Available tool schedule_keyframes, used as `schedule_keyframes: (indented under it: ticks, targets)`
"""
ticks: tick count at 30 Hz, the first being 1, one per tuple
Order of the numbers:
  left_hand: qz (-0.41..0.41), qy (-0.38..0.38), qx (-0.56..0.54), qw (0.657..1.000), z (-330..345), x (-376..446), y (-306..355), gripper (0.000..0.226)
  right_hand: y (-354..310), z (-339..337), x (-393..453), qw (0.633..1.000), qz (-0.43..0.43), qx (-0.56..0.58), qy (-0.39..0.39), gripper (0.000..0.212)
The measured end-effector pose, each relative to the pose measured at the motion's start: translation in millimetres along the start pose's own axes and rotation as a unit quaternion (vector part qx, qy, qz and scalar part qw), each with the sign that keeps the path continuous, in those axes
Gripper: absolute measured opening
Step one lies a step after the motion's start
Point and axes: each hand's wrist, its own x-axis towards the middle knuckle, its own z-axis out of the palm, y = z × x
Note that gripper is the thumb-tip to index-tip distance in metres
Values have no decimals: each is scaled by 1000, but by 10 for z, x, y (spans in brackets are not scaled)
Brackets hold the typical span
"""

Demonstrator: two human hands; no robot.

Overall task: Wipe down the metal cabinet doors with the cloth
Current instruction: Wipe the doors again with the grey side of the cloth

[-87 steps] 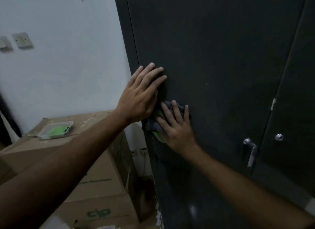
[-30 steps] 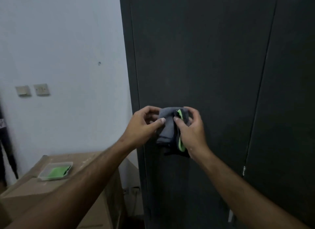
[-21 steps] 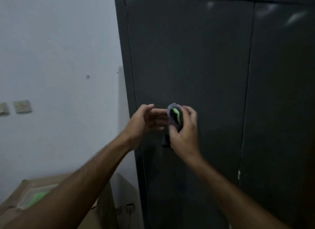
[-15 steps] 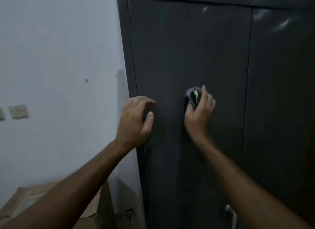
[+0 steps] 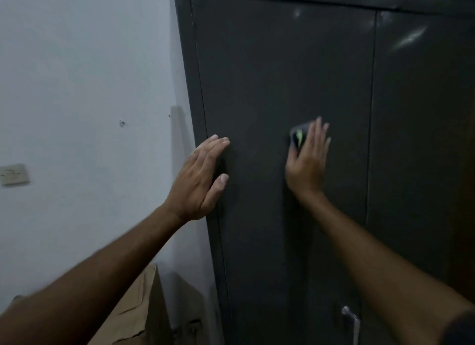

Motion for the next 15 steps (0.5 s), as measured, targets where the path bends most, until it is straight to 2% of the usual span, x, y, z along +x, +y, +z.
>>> schedule_keyframes:
  ticks: [1,2,4,6,8,10,12,14,15]
  targets:
    - [-3,11,-9,1000,14,1,21,64,-242,49,206,999,38,20,26,65]
    - [-7,28,-17,999,40,4,47,64,-482,127,266,998,31,28,39,68]
    - [-27,69,-29,997,119,17,105,64,-814,290,-20,994,-108,27,8,69]
    - [-37,102,-23,994,213,32,157,62,-793,326,-569,959,-268,24,-88,65]
    - [-16,93,4,995,309,24,185,60,-391,267,-819,937,-330,5,-119,64]
    - [11,48,49,998,399,6,193,60,44,174,-686,954,-292,-10,-72,59]
    - [13,4,103,995,478,-6,197,61,483,106,-451,977,-206,-43,-23,56]
    - [14,-9,159,987,527,-3,194,62,1012,-1,-263,995,-81,-61,14,58]
    - [19,-9,183,983,545,2,193,62,1272,-72,-219,998,9,-53,25,60]
